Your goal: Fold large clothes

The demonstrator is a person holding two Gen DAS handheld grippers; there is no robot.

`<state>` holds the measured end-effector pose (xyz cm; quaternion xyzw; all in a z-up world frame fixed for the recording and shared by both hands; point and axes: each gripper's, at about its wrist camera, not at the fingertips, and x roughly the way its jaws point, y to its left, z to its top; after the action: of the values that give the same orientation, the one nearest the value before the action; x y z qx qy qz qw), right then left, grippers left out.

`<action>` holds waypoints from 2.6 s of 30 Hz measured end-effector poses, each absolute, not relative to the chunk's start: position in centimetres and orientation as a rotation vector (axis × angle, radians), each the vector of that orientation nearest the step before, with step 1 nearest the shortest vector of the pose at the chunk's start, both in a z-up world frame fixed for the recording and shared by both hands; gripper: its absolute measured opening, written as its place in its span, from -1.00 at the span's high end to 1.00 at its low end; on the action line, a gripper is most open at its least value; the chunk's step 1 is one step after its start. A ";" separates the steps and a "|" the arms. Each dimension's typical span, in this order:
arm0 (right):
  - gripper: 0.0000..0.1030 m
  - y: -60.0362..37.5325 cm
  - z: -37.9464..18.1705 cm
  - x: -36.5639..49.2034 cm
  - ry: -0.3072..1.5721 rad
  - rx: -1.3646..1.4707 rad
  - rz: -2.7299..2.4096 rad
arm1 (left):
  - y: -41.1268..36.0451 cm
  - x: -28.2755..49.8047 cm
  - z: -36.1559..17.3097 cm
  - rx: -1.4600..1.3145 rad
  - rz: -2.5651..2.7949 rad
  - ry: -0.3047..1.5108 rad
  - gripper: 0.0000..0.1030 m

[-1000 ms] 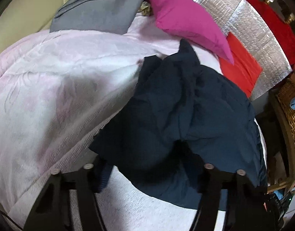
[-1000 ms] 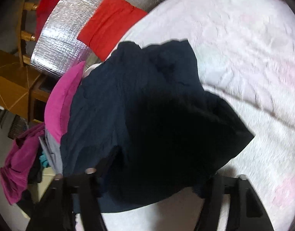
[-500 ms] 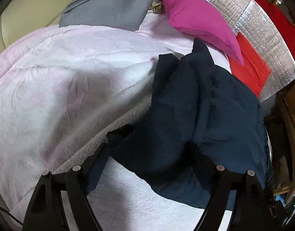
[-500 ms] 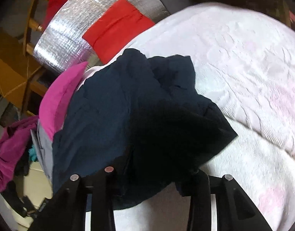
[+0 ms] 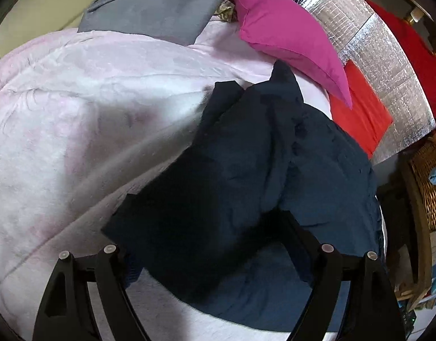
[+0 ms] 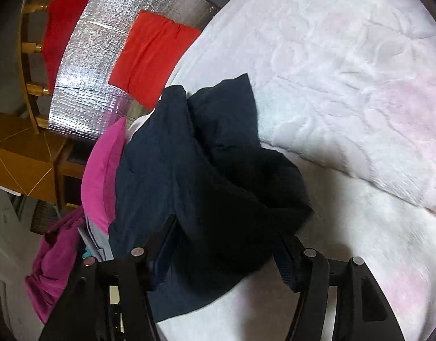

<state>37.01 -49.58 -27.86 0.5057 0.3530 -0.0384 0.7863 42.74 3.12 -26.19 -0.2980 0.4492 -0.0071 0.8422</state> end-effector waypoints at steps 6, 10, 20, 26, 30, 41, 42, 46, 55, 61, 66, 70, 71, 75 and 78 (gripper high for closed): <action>-0.34 -49.4 -29.2 39.5 0.761 1.105 -0.041 | 3.1 43.7 -26.6 -0.691 -0.015 0.923 -0.53; -0.22 -49.1 -29.1 39.8 0.737 1.087 -0.050 | 3.3 44.1 -26.7 -0.710 -0.021 0.891 -0.19; 0.29 -47.9 -27.1 38.7 0.664 1.061 -0.052 | 5.3 42.5 -25.7 -0.739 -0.094 0.833 0.56; 0.29 -47.6 -26.8 37.0 0.682 1.069 -0.034 | 6.8 40.8 -25.4 -0.769 -0.115 0.839 0.60; 0.29 -47.8 -26.9 35.3 0.710 1.078 -0.024 | 7.4 38.8 -25.4 -0.790 -0.116 0.850 0.61; 0.30 -47.8 -26.6 30.7 0.745 1.030 0.010 | 8.4 34.4 -25.2 -0.788 -0.111 0.868 0.61; 0.30 -47.7 -26.6 30.0 0.746 1.031 0.012 | 8.6 33.8 -25.2 -0.792 -0.107 0.866 0.61; 0.30 -47.9 -26.9 28.6 0.746 1.059 0.024 | 8.8 32.6 -25.4 -0.780 -0.105 0.867 0.60; 0.22 -48.4 -28.1 29.2 0.797 1.063 -0.005 | 8.2 34.0 -26.3 -0.741 -0.088 0.896 0.57; 0.01 -48.7 -29.0 29.2 0.839 1.088 -0.025 | 8.4 34.2 -27.1 -0.723 -0.072 0.941 0.19; -0.15 -50.3 -29.0 27.9 0.850 1.169 -0.016 | 9.9 33.9 -27.2 -0.767 -0.068 0.993 -0.08; -0.15 -52.0 -28.3 25.5 0.833 1.241 0.018 | 10.4 32.7 -25.4 -0.706 -0.065 0.963 -0.08; -0.15 -52.3 -27.9 24.7 0.825 1.235 0.020 | 10.5 32.4 -24.9 -0.683 -0.057 0.943 -0.08; -0.19 -52.3 -24.2 22.1 0.780 1.013 -0.074 | 9.8 30.2 -21.1 -0.484 0.052 0.775 -0.20; -0.19 -50.3 -20.6 21.4 0.709 0.793 -0.123 | 8.1 28.7 -19.4 -0.337 0.078 0.681 -0.34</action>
<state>21.37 -50.31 -20.61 0.3777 0.3377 -0.0585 0.8602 28.67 8.06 -19.38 -0.1643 0.3321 0.0380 0.9280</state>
